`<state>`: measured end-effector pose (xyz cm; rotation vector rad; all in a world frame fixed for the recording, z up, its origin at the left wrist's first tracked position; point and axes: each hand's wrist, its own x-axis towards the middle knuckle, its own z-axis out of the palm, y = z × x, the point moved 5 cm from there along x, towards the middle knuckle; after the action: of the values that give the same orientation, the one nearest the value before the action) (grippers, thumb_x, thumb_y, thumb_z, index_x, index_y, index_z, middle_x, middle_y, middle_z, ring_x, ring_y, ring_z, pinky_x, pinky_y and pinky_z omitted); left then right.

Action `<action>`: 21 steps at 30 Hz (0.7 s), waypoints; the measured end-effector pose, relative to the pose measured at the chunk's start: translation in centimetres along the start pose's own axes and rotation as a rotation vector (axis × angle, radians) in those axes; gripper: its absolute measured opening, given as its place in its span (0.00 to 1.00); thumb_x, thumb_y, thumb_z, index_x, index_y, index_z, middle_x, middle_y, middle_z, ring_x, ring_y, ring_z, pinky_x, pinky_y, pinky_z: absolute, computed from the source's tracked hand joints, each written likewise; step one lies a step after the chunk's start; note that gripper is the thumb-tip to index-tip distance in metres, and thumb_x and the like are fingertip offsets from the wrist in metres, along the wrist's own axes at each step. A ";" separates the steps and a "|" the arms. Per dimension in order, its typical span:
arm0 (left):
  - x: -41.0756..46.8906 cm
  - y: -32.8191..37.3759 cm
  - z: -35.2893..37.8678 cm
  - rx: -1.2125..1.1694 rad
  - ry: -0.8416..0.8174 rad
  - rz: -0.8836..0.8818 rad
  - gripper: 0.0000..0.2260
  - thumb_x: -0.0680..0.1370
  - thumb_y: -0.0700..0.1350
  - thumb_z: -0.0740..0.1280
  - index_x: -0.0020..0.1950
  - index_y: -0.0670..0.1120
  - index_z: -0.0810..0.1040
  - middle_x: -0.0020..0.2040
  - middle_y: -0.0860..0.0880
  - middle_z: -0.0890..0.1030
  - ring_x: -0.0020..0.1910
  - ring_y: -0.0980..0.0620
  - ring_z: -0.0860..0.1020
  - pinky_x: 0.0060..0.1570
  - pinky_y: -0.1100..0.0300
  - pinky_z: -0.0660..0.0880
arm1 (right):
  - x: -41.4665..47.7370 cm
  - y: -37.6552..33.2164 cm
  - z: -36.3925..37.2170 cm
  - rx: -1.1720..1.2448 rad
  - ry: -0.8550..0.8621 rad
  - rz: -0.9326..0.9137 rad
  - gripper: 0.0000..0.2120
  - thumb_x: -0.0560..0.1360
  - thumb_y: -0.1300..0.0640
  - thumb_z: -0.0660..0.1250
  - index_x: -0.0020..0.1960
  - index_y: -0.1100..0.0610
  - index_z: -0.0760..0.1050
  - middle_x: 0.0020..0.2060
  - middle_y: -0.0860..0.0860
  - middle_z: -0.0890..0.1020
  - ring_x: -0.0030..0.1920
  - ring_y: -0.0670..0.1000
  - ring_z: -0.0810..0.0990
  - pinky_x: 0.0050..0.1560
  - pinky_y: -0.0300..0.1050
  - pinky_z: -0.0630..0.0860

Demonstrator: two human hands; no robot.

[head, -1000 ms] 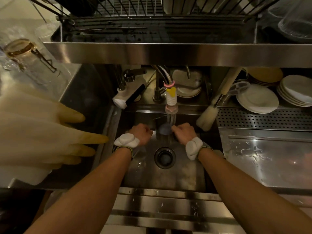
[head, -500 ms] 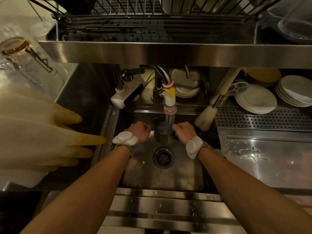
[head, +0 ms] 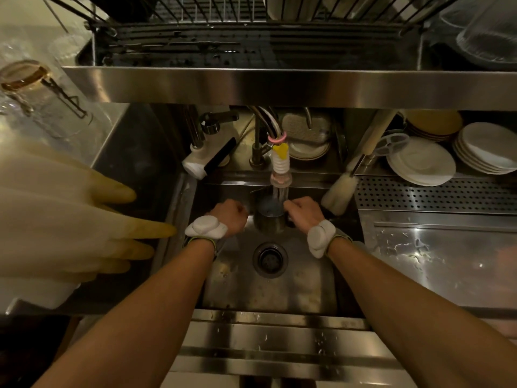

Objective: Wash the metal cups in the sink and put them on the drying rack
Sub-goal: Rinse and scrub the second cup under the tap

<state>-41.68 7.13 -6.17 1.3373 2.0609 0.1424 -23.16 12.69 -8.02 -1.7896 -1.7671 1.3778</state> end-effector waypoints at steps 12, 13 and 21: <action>-0.2 0.8 -0.1 0.006 0.002 0.012 0.14 0.80 0.48 0.60 0.61 0.45 0.79 0.62 0.40 0.79 0.62 0.38 0.76 0.58 0.53 0.73 | 0.2 0.7 -1.2 0.009 0.040 0.017 0.17 0.76 0.51 0.61 0.31 0.58 0.73 0.30 0.55 0.77 0.34 0.52 0.74 0.42 0.50 0.71; -0.3 1.0 0.0 0.008 -0.004 0.019 0.14 0.80 0.48 0.60 0.61 0.45 0.79 0.62 0.40 0.78 0.62 0.38 0.76 0.58 0.53 0.73 | 0.2 0.7 -1.0 0.001 0.041 0.017 0.18 0.76 0.51 0.61 0.30 0.57 0.71 0.29 0.53 0.75 0.33 0.52 0.72 0.41 0.48 0.69; -0.2 0.9 0.2 0.010 -0.001 0.018 0.14 0.80 0.49 0.60 0.61 0.45 0.78 0.62 0.40 0.78 0.61 0.38 0.76 0.56 0.53 0.73 | 0.0 0.9 -0.4 0.037 0.031 0.025 0.17 0.76 0.51 0.62 0.32 0.59 0.73 0.30 0.54 0.75 0.35 0.53 0.73 0.41 0.50 0.71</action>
<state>-40.78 7.30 -5.83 1.3621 2.0521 0.1395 -22.29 12.66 -8.48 -1.8093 -1.6979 1.3754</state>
